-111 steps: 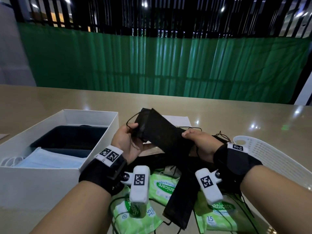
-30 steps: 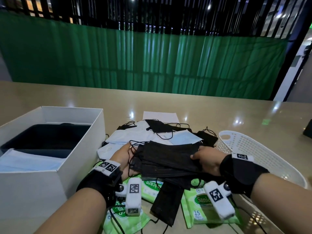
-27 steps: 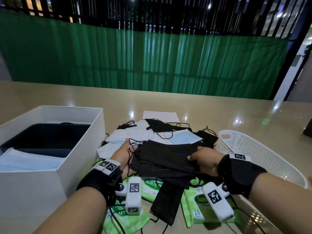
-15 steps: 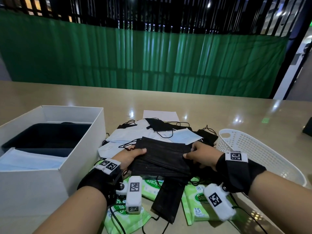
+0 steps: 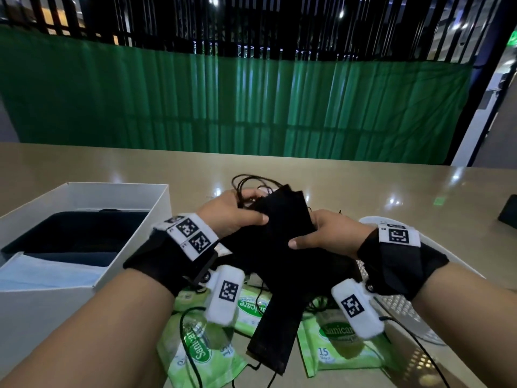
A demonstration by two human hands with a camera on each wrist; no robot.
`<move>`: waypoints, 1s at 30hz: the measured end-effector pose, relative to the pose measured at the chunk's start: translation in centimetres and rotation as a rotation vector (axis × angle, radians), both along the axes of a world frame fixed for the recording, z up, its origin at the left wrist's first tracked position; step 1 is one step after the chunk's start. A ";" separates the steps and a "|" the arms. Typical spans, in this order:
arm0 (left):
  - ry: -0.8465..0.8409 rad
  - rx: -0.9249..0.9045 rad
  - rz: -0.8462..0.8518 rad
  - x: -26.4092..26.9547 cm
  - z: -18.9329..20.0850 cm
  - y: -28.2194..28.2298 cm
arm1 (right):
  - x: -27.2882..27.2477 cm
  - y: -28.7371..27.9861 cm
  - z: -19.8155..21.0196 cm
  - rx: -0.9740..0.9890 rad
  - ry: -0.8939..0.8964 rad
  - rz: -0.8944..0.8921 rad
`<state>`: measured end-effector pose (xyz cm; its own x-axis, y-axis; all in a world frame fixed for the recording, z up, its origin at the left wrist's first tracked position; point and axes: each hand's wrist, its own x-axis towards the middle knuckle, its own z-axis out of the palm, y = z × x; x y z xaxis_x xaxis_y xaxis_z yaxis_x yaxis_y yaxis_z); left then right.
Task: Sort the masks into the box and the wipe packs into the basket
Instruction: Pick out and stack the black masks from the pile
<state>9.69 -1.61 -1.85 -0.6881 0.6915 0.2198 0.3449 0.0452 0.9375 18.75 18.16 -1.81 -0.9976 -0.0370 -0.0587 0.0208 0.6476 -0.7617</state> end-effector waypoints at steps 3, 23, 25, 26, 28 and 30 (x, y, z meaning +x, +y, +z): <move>-0.028 0.230 0.068 0.4 1.2 -0.1 | 0.0 0.0 -0.7 -0.348 0.086 -0.034; 0.050 0.134 0.018 0.9 -3.3 2.3 | -1.6 -1.3 -4.4 -0.422 0.127 0.000; -0.011 0.183 0.069 0.6 -3.3 2.0 | -1.6 -1.1 -4.0 -0.430 0.112 -0.044; -0.063 0.222 0.100 0.5 -3.1 1.9 | -1.6 -1.1 -3.8 -0.450 0.095 -0.049; -0.197 0.274 0.134 0.6 -2.8 1.7 | -1.5 -1.1 -3.3 -0.490 0.069 -0.048; -0.286 0.286 0.149 0.8 -2.6 1.5 | -1.4 -1.1 -2.9 -0.527 0.040 -0.068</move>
